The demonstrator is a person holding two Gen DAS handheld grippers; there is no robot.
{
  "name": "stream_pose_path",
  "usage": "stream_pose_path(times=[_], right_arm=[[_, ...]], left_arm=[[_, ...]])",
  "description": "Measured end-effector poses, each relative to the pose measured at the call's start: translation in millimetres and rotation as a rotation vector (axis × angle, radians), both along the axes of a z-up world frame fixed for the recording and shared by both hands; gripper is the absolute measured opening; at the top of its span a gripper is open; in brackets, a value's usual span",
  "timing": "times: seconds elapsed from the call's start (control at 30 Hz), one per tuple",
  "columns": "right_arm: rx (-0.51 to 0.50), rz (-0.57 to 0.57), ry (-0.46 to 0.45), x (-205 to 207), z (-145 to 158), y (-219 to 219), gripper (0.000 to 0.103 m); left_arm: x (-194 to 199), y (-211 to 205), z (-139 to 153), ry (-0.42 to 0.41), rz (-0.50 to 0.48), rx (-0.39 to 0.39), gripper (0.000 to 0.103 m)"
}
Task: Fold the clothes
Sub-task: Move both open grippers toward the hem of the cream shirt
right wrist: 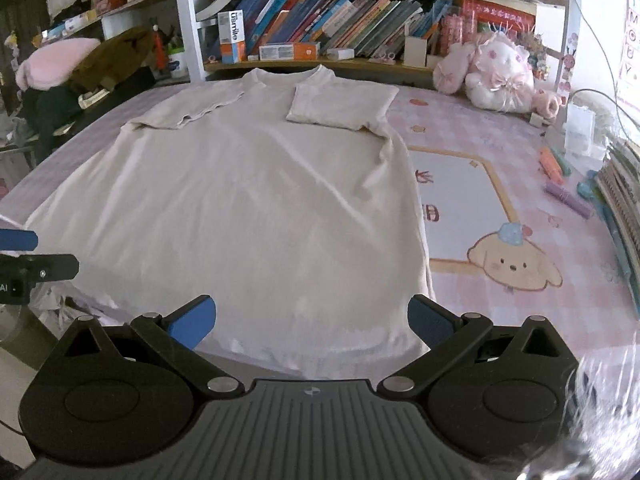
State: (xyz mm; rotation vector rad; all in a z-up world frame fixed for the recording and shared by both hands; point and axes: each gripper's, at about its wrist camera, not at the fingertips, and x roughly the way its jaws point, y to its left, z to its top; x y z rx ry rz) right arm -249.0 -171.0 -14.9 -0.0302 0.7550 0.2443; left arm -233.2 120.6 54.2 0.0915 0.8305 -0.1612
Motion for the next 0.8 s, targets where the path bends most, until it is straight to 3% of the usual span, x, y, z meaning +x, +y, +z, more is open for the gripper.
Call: stream_pose_path(times=[0.37, 0.7, 0.73, 0.8], right_arm=[[0.027, -0.034, 0.029, -5.2, -3.6, -10.1, 0.103], [0.064, -0.175, 0.101, -2.0, -14.1, -47.9, 0.100], [0.072, -0.181, 0.120, -0.5, -17.4, -51.7, 0.098], [0.081, -0.188, 0.166, 3.2, -25.1, -58.2, 0.081]], left_arm=[[-12.7, 27.2, -3.0, -0.021, 0.131, -0.050, 0.081], [-11.7, 58.9, -16.4, 0.004, 0.199, -0.065, 0.081], [-10.9, 62.8, -17.6, 0.006, 0.205, -0.062, 0.080], [-9.4, 70.4, -20.1, 0.010, 0.217, -0.057, 0.080]])
